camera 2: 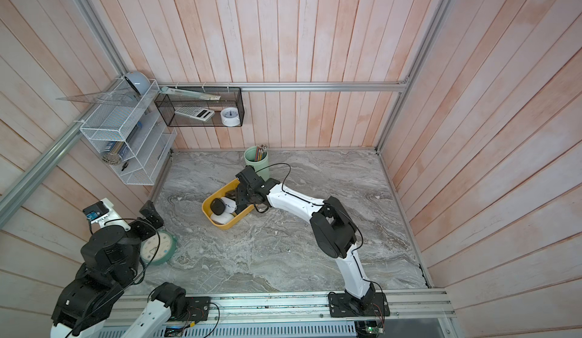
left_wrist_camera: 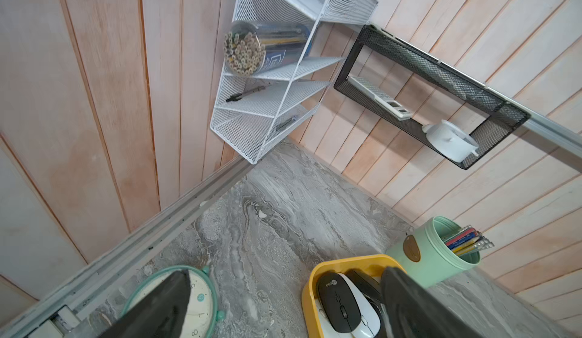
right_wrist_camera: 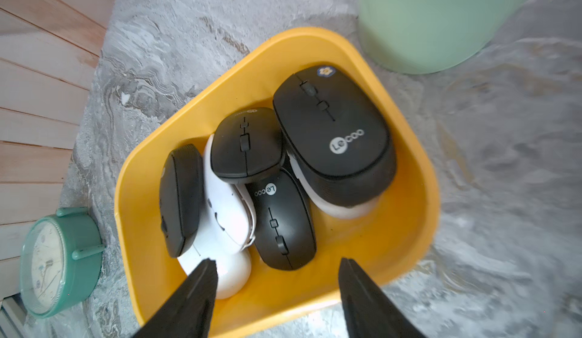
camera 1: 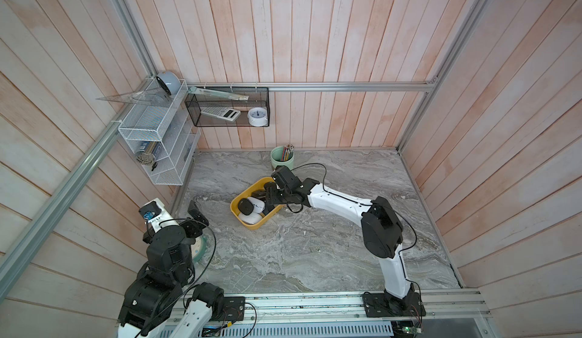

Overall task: Put the mouse in the storage box
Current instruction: Place the mouse in the storage box, then reset both arms

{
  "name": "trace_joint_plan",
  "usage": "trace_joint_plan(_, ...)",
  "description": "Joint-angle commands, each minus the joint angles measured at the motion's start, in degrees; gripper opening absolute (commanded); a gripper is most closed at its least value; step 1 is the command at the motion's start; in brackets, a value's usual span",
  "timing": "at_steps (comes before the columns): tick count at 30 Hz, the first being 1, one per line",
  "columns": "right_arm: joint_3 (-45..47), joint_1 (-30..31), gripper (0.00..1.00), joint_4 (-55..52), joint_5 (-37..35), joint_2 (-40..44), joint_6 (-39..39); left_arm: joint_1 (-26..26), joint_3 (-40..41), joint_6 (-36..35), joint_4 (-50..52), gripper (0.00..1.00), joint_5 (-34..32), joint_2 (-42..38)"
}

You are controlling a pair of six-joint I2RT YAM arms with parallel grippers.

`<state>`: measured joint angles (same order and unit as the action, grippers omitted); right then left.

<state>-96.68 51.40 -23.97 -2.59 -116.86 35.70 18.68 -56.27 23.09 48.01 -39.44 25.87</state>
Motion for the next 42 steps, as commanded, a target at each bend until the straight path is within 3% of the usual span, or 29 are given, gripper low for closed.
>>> trace_joint_plan(1,4.7,0.5,0.67,-0.3,-6.1,8.1,-5.2,-0.4,0.6,-1.1,-1.4,1.00,1.1,0.6)
trace_joint_plan(17,35.2,1.4,0.72,6.0,-20.6,44.0,-18.8,-1.0,1.5,-1.7,-3.5,1.00,3.0,1.2)
trace_joint_plan(23,46.1,1.2,0.84,10.4,-28.8,56.7,-20.8,-1.0,2.3,-0.3,-4.5,1.00,3.1,1.0)
trace_joint_plan(25,50.6,1.2,0.89,12.8,-31.3,61.3,-22.1,-1.0,2.3,3.6,-3.2,1.00,-0.2,0.9)
trace_joint_plan(27,55.3,1.1,0.96,15.9,-33.7,65.7,-23.6,-1.0,2.5,12.0,0.5,1.00,-3.9,0.8)
trace_joint_plan(30,62.1,1.0,0.98,19.6,-36.7,72.2,-26.2,-1.0,6.4,18.2,0.1,1.00,0.0,1.0)
trace_joint_plan(33,68.8,0.2,0.98,22.8,-44.9,76.0,-25.1,-1.0,11.7,24.6,-1.3,1.00,-0.2,3.8)
trace_joint_plan(37,74.0,-3.4,0.98,21.6,-47.2,78.5,-22.7,-1.0,19.7,26.0,-11.5,1.00,3.9,9.1)
trace_joint_plan(42,73.7,-5.7,0.98,17.7,-47.5,80.0,-20.3,-1.0,25.4,19.4,-26.4,1.00,2.8,12.0)
